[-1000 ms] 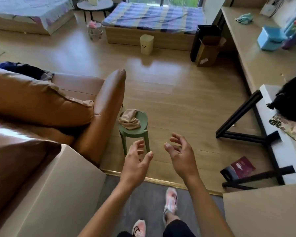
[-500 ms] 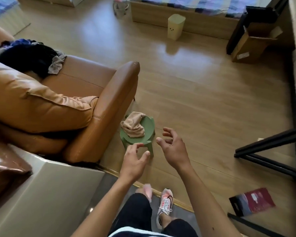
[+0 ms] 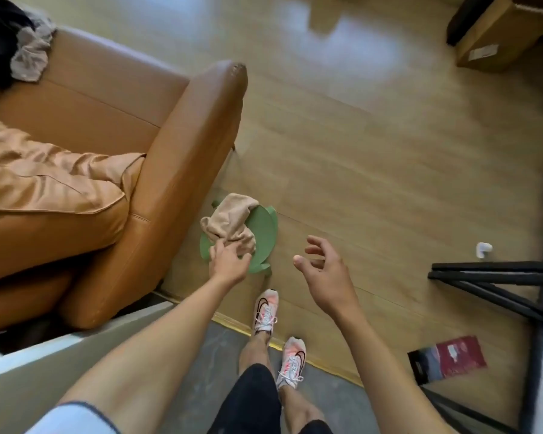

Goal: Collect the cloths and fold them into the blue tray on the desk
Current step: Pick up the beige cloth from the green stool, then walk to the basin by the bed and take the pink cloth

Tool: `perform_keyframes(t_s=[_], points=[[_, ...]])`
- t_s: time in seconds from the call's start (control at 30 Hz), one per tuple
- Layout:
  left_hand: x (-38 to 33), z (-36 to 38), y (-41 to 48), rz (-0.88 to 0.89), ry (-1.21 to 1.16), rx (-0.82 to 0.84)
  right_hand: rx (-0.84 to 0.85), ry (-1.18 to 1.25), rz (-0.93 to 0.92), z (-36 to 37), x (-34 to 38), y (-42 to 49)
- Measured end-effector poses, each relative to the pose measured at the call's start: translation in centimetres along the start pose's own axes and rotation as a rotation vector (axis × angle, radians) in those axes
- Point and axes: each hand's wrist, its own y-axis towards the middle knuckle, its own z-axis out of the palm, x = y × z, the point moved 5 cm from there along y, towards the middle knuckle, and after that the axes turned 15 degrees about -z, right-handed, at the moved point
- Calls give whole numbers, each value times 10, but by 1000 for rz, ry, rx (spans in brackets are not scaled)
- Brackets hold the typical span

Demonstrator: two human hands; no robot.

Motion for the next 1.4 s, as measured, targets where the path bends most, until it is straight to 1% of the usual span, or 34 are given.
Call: perform_keyframes(t_s=[0.17, 0.3, 0.43, 0.5, 0.6, 0.67, 0.8, 0.87, 1.03, 1.2, 1.3, 1.4], points=[[-24, 15, 79, -19, 62, 49, 25, -33, 60, 13, -27, 41], [-27, 35, 123, -60, 164, 138, 33, -24, 106, 23, -43, 61], [-19, 53, 148, -109, 257, 257, 71, -11, 133, 29, -51, 72], [-14, 58, 153, -125, 271, 281, 92, -20, 141, 28, -54, 77], [-16, 47, 152, -100, 236, 203, 106, -31, 156, 19, -55, 90], [-25, 31, 141, -24, 178, 146, 108, -26, 155, 10, -48, 101], [-53, -11, 95, 166, -19, 57, 128, 0, 113, -8, -23, 121], [-72, -34, 67, 223, -128, 26, 152, 12, 85, -21, -8, 130], [-151, -83, -7, 334, -328, -85, 172, 72, 11, -70, 19, 161], [-243, -110, -81, 422, -373, -197, 239, 99, -83, -134, 54, 200], [-306, -133, -118, 513, -396, -334, 272, 92, -223, -190, 98, 242], [-355, -159, -133, 564, -431, -423, 222, 79, -347, -240, 140, 292]])
